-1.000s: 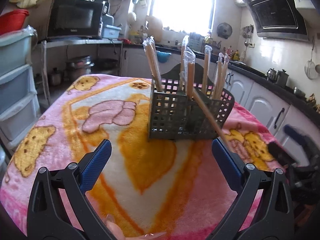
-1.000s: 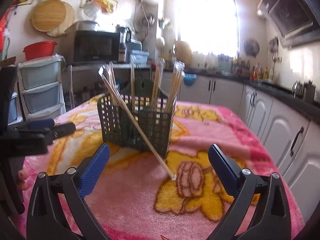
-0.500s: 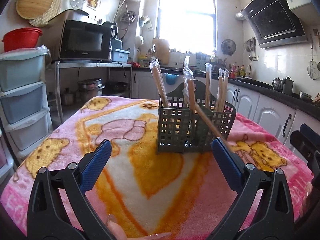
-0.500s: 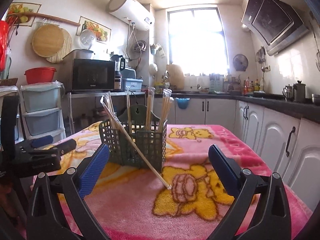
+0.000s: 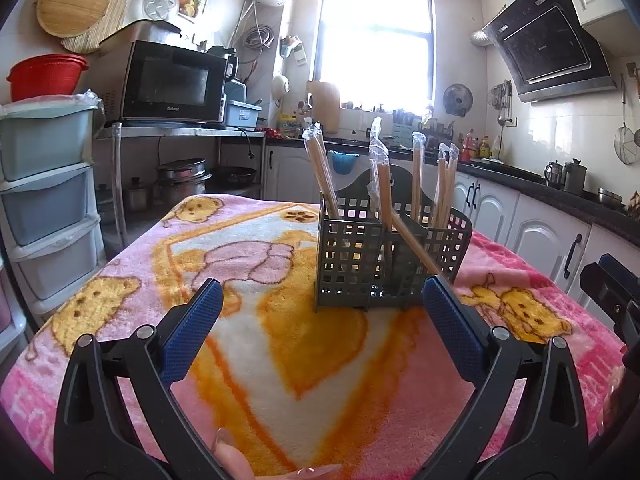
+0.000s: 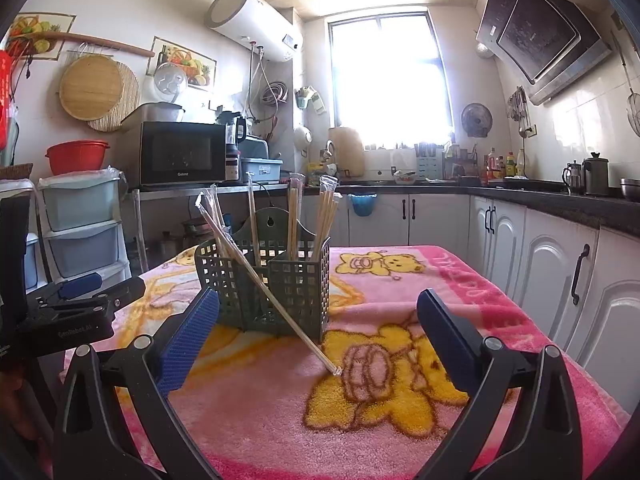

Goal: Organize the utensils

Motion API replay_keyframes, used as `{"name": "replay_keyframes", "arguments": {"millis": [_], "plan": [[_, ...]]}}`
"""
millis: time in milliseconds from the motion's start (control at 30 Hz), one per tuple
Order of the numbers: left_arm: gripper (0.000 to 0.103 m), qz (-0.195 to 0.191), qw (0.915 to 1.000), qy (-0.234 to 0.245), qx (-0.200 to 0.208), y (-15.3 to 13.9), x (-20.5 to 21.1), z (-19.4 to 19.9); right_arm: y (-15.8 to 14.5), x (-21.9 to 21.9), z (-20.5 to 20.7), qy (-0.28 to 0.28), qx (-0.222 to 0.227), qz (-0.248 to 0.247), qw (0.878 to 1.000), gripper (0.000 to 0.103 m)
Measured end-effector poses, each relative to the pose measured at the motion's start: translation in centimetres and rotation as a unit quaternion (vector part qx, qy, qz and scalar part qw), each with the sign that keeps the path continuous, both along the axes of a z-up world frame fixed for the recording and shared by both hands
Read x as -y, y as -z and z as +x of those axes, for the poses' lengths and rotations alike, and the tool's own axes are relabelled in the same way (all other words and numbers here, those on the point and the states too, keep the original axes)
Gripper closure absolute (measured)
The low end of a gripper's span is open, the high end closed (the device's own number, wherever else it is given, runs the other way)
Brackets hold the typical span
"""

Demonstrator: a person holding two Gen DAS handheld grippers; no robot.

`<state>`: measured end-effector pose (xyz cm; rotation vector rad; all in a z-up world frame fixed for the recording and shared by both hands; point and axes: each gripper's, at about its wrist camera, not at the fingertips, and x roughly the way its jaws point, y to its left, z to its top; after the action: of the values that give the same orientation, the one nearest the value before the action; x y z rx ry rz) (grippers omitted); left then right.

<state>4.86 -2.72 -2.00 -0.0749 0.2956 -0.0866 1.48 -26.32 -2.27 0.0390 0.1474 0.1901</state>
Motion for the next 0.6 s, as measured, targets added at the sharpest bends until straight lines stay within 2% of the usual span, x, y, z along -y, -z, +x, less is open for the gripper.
{"name": "replay_keyframes", "arguments": {"millis": [600], "plan": [[0.010,-0.005,1.0000,0.000,0.002,-0.09,-0.21,-0.08,-0.03,-0.08,-0.16,0.003,0.004,-0.004,1.000,0.006]]}}
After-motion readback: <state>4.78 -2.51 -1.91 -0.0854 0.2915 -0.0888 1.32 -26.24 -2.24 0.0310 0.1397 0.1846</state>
